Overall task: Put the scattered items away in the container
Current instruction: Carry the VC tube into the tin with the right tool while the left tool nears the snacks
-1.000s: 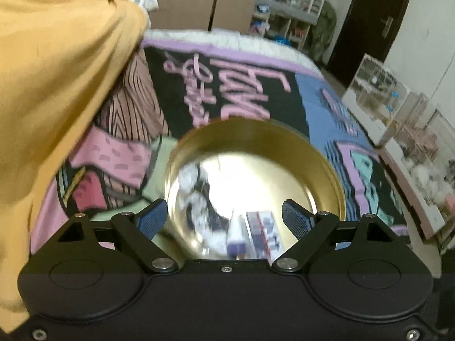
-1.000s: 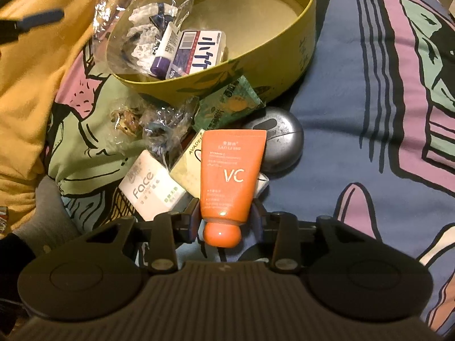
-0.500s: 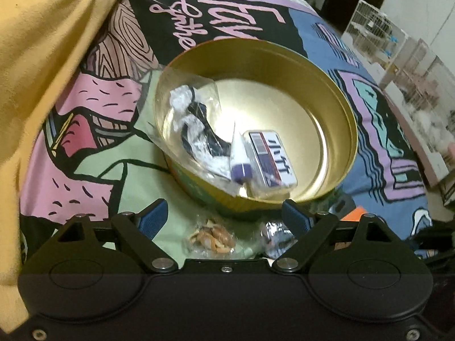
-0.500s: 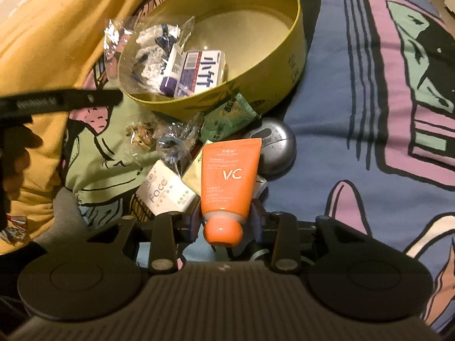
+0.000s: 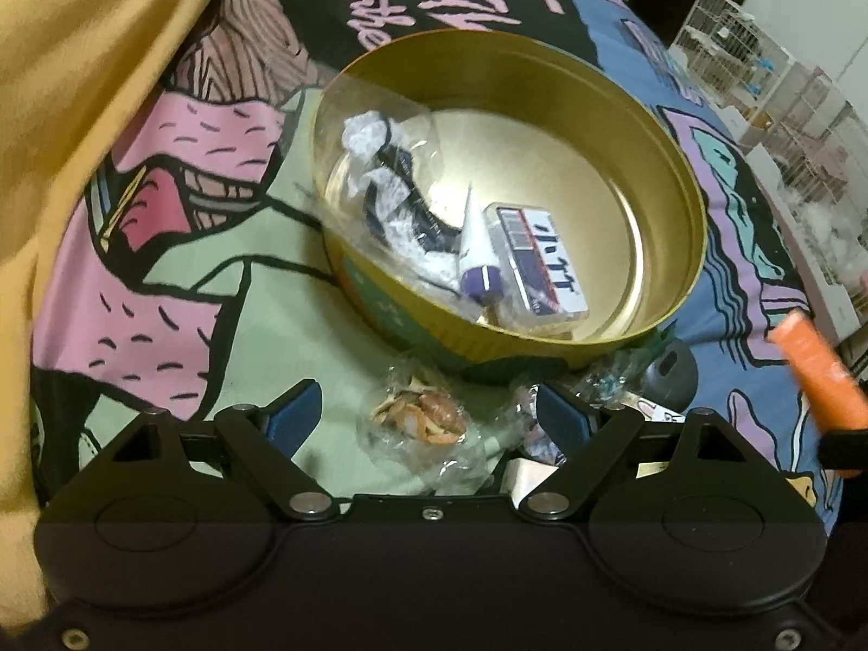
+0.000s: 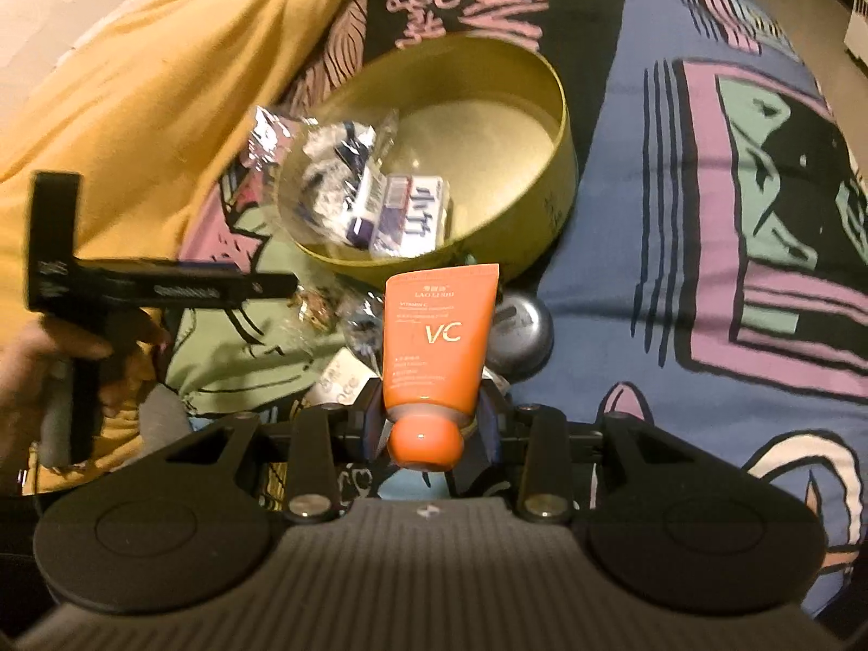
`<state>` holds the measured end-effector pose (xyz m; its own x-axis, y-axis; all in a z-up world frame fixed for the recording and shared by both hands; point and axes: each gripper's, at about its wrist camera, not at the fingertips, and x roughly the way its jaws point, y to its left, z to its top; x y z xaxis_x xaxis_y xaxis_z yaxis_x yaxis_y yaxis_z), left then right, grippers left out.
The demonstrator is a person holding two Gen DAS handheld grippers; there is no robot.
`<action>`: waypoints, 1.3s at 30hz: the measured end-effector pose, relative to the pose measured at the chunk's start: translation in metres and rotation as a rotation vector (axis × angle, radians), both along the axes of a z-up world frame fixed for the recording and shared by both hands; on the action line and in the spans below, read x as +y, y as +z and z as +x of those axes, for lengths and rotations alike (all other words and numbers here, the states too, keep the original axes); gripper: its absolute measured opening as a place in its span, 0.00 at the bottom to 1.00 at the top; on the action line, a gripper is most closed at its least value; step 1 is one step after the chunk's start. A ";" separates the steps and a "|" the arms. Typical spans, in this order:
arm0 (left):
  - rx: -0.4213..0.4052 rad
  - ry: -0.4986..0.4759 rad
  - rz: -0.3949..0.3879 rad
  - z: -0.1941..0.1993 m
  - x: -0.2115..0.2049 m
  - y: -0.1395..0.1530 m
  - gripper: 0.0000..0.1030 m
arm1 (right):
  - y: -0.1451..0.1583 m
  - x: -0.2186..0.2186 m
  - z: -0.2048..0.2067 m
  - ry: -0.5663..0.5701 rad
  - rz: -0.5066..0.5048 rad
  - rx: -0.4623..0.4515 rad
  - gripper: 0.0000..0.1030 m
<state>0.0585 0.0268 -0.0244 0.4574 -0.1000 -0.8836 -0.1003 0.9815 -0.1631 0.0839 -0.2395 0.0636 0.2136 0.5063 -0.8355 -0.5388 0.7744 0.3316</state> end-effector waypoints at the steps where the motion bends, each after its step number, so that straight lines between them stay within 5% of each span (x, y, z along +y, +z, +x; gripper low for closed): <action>1: 0.005 -0.001 -0.005 0.000 0.001 -0.002 0.81 | 0.004 0.000 -0.001 0.003 0.007 -0.008 0.38; 13: 0.063 0.083 -0.079 0.005 0.014 -0.027 0.79 | 0.040 0.004 -0.001 0.022 0.074 -0.085 0.38; 37: 0.129 0.059 -0.060 0.014 0.006 -0.056 0.70 | 0.070 0.055 0.031 0.032 0.100 -0.234 0.38; 39: 0.130 0.056 -0.058 0.014 0.005 -0.056 0.70 | 0.072 0.064 0.036 0.030 0.093 -0.255 0.48</action>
